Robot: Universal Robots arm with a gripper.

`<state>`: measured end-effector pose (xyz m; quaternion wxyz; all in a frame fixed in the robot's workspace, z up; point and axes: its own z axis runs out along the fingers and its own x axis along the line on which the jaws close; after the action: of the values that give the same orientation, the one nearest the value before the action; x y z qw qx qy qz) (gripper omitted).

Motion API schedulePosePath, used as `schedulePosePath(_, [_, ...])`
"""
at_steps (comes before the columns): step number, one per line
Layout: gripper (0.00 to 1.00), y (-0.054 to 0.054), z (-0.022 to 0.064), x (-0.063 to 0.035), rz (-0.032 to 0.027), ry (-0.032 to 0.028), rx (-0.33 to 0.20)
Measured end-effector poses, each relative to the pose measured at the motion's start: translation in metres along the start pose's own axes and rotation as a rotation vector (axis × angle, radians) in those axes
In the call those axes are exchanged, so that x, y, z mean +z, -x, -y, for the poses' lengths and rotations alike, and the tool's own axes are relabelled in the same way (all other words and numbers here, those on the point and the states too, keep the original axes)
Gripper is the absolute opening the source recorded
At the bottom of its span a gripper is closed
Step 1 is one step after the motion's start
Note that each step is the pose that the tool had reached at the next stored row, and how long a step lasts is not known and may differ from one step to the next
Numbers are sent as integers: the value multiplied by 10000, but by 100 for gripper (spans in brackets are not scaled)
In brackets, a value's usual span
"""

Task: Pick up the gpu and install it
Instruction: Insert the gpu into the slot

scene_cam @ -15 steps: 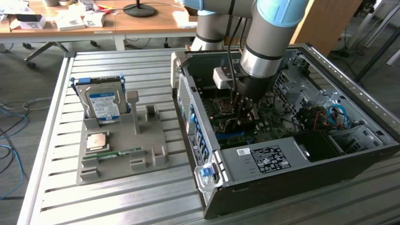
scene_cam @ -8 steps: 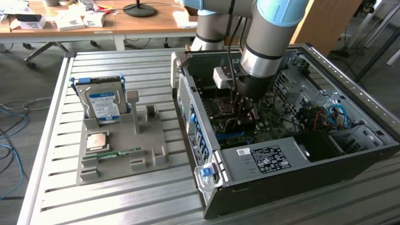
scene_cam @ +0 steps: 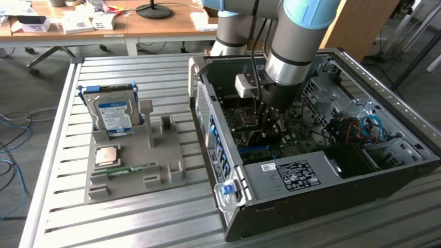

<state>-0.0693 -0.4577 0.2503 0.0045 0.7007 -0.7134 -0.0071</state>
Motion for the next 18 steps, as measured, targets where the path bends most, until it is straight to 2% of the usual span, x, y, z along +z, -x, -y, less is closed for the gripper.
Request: schedulePosePath(18, [26, 0, 1, 29, 0, 0, -91])
